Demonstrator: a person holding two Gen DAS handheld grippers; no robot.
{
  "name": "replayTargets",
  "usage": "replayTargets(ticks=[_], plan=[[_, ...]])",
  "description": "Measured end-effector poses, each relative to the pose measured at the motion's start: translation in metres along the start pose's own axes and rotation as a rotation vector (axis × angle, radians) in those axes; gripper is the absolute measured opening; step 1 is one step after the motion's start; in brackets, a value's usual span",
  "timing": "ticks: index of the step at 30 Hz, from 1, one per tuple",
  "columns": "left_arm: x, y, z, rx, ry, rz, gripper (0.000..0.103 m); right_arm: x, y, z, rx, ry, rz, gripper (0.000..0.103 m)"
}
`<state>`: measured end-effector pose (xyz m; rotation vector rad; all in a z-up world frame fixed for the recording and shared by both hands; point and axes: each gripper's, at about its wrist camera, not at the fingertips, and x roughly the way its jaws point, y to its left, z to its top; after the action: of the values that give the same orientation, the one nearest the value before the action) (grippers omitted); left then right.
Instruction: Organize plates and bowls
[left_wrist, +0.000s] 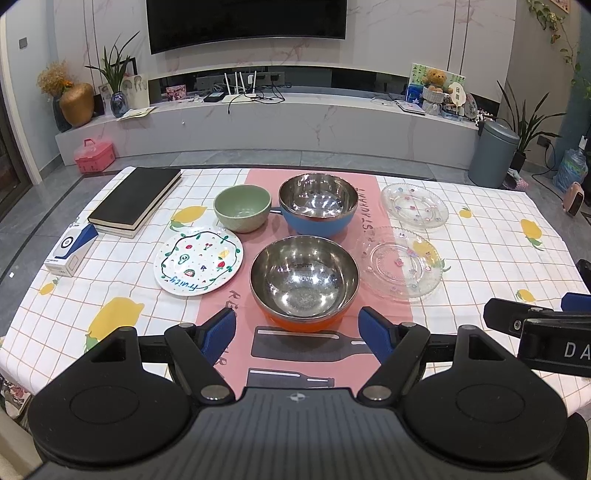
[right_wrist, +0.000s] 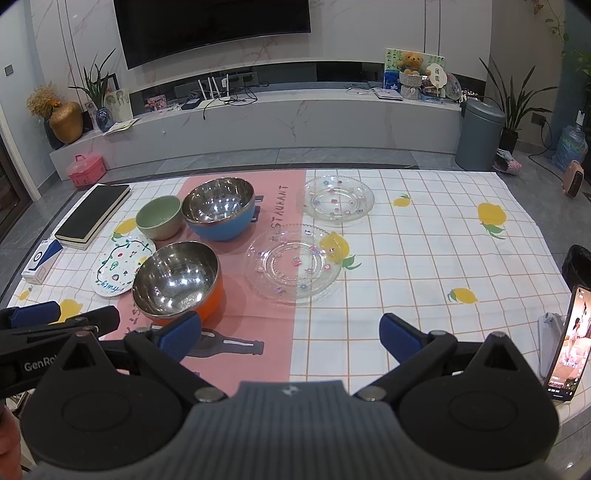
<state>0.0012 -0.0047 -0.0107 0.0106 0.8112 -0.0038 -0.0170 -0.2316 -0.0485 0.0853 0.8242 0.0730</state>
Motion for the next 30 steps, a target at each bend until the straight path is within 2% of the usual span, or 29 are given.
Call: replayTargets(ticks=[30], plan=[[-0.0042,0.0013,0.0038,-0.01,0.004,-0.024,0.089,-0.0013,-0.0006,0.0002,0.004,0.007,0.009,0.1]])
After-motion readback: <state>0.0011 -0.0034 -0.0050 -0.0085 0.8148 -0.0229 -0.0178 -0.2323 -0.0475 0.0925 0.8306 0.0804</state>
